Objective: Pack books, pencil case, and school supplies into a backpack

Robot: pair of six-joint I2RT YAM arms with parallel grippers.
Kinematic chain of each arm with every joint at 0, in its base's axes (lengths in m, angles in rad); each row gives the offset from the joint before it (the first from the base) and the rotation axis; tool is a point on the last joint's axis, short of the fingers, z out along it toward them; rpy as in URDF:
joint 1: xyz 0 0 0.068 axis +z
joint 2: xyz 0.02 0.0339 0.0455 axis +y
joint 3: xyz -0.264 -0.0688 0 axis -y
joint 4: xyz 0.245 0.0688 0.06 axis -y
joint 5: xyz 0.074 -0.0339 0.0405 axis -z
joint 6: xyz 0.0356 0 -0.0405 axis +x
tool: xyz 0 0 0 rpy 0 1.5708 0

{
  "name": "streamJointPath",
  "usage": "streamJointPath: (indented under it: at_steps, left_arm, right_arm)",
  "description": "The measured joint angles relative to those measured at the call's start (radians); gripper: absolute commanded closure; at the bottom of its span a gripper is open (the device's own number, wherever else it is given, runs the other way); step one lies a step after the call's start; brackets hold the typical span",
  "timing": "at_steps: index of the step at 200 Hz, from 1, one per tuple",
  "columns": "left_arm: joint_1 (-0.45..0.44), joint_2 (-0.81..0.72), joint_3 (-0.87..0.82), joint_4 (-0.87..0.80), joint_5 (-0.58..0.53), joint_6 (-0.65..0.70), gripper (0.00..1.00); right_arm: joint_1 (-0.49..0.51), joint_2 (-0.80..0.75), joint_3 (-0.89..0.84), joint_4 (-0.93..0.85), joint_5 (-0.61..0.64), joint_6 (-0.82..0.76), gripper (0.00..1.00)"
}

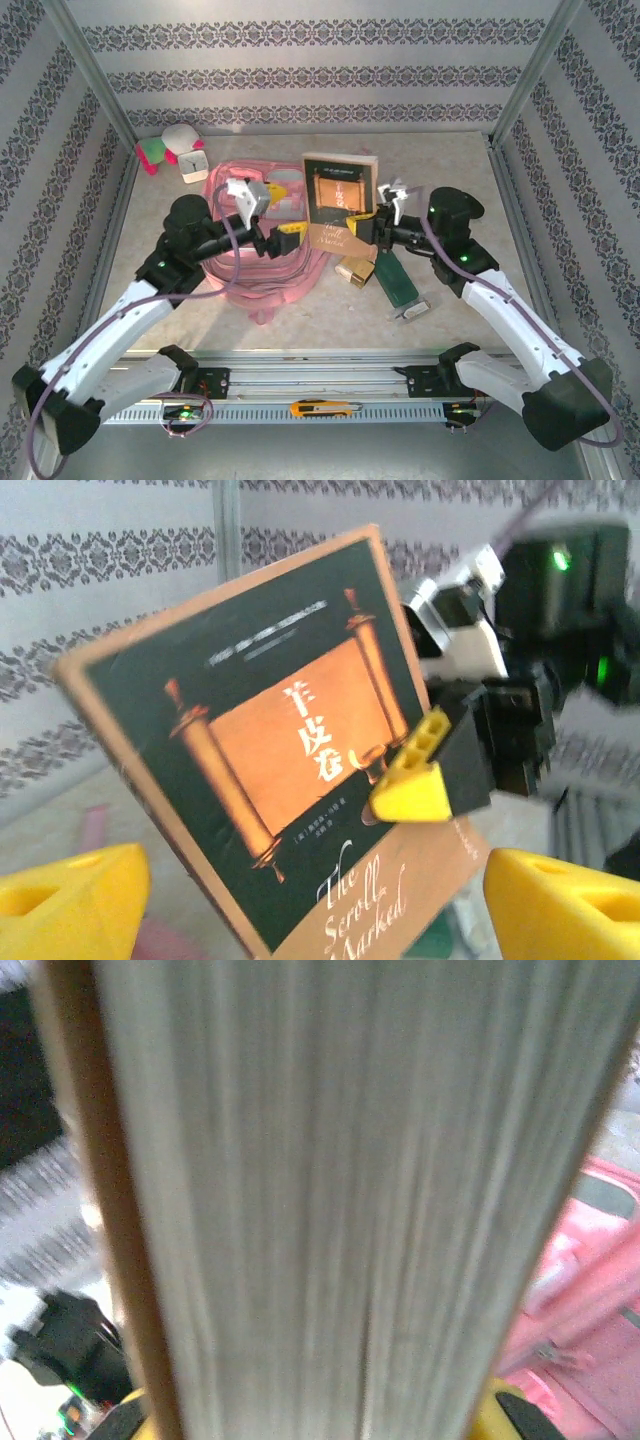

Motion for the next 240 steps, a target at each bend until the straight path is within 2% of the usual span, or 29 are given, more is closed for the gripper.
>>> streamJointPath:
  at_steps: [22,43,72,101,110,119,126,133,142,151,166,185,216,240]
  left_arm:
    - [0.0,-0.029,0.067,-0.265,-0.02,0.299,0.1]
    - [0.0,-0.024,0.087,-0.43,-0.056,0.462,0.08]
    - [0.001,-0.023,0.086,-0.546,-0.089,0.566,0.05]
    - [0.001,0.006,0.086,-0.586,-0.087,0.599,0.08]
    - [0.001,0.025,0.086,-0.594,-0.073,0.602,0.17]
    - [0.001,0.042,0.086,-0.601,-0.057,0.608,0.3]
    - [0.001,0.055,0.086,-0.605,-0.04,0.607,0.46]
    - [0.001,0.068,0.086,-0.605,-0.023,0.606,0.67]
    - [0.001,0.079,0.086,-0.605,0.002,0.597,0.87]
    - [0.008,0.084,0.086,-0.602,0.039,0.576,1.0]
    - [0.039,0.083,0.078,-0.592,0.114,0.535,1.0]
    - [0.087,0.078,0.047,-0.56,0.199,0.463,1.0]
    - [0.182,0.043,-0.024,-0.43,0.332,0.306,1.0]
    - [0.239,0.021,-0.086,-0.226,0.443,0.135,1.0]
  right_arm:
    - [0.064,0.056,0.091,-0.207,0.106,-0.236,1.0]
    - [0.143,0.101,0.126,-0.343,0.198,-0.444,1.0]
    - [0.229,0.158,0.153,-0.486,0.256,-0.668,1.0]
    - [0.277,0.211,0.212,-0.566,0.28,-0.794,1.0]
    - [0.287,0.226,0.234,-0.579,0.28,-0.818,1.0]
    - [0.294,0.237,0.252,-0.584,0.278,-0.836,1.0]
    - [0.296,0.244,0.264,-0.586,0.276,-0.846,1.0]
    - [0.301,0.249,0.273,-0.586,0.27,-0.857,1.0]
    - [0.302,0.251,0.282,-0.586,0.261,-0.862,0.93]
    - [0.301,0.251,0.286,-0.586,0.256,-0.863,0.74]
    - [0.277,0.246,0.287,-0.578,0.216,-0.84,0.5]
    - [0.166,0.193,0.235,-0.464,0.111,-0.743,0.34]
    - [-0.085,0.003,-0.003,-0.144,-0.103,-0.494,0.28]
    - [-0.153,-0.06,-0.104,0.041,-0.221,-0.323,0.27]
